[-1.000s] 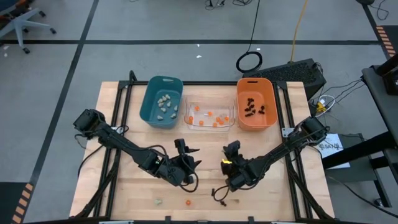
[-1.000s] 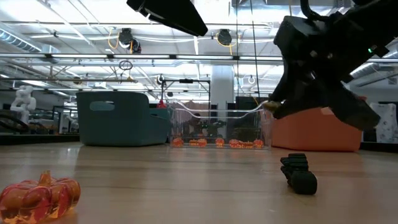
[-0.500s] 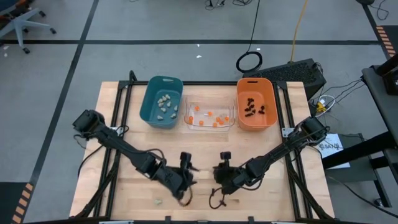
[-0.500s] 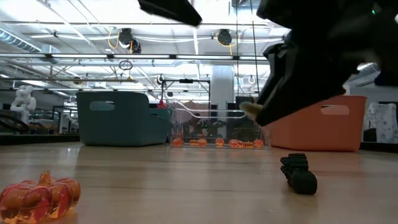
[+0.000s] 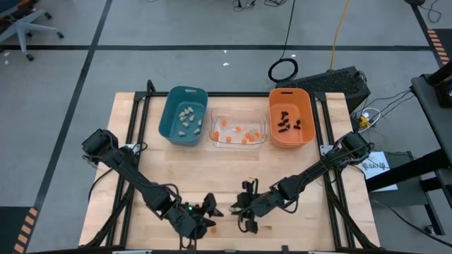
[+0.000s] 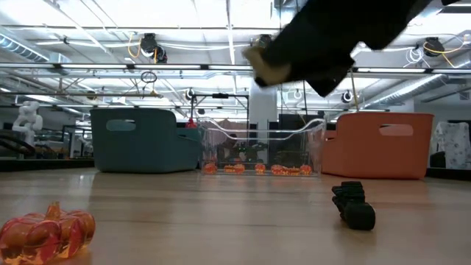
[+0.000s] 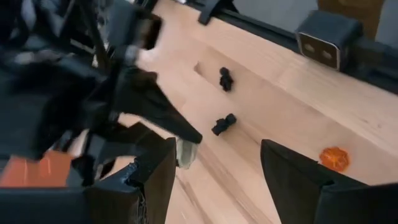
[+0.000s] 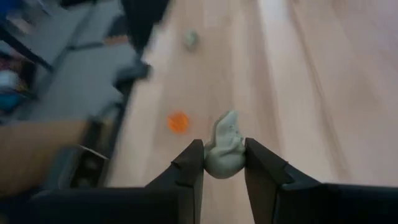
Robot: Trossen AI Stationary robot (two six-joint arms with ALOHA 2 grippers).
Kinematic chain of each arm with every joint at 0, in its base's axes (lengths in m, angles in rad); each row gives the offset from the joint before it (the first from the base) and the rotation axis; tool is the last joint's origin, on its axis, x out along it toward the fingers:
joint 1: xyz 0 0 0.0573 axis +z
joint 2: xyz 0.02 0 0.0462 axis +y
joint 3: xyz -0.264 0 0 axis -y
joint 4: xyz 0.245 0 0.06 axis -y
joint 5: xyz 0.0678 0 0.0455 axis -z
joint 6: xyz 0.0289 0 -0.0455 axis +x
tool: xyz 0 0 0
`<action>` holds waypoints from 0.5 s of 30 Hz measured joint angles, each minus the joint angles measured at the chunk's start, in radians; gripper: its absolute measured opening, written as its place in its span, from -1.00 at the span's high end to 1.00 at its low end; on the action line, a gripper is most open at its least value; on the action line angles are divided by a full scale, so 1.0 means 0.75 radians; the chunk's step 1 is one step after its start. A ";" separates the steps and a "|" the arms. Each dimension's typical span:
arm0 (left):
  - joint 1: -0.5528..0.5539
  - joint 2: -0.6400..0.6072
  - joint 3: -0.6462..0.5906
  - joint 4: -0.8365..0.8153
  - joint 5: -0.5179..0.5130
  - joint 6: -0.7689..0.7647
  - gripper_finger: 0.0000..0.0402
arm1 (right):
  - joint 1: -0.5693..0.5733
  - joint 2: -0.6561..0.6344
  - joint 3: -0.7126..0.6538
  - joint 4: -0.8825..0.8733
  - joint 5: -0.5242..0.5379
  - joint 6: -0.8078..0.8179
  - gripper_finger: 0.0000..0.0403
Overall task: Sort Halloween decoration
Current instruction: Put the white skull toy into the blue bin
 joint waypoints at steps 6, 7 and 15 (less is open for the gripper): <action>-0.008 0.075 0.000 0.139 -0.133 0.158 -0.12 | 0.000 0.000 0.000 0.178 -0.027 -0.001 0.67; -0.007 0.082 0.000 0.146 -0.165 0.166 -0.12 | -0.001 0.000 0.000 0.189 -0.028 -0.001 0.67; 0.026 0.091 0.000 0.149 -0.166 0.205 -0.12 | 0.000 0.000 0.000 0.213 -0.029 0.006 0.67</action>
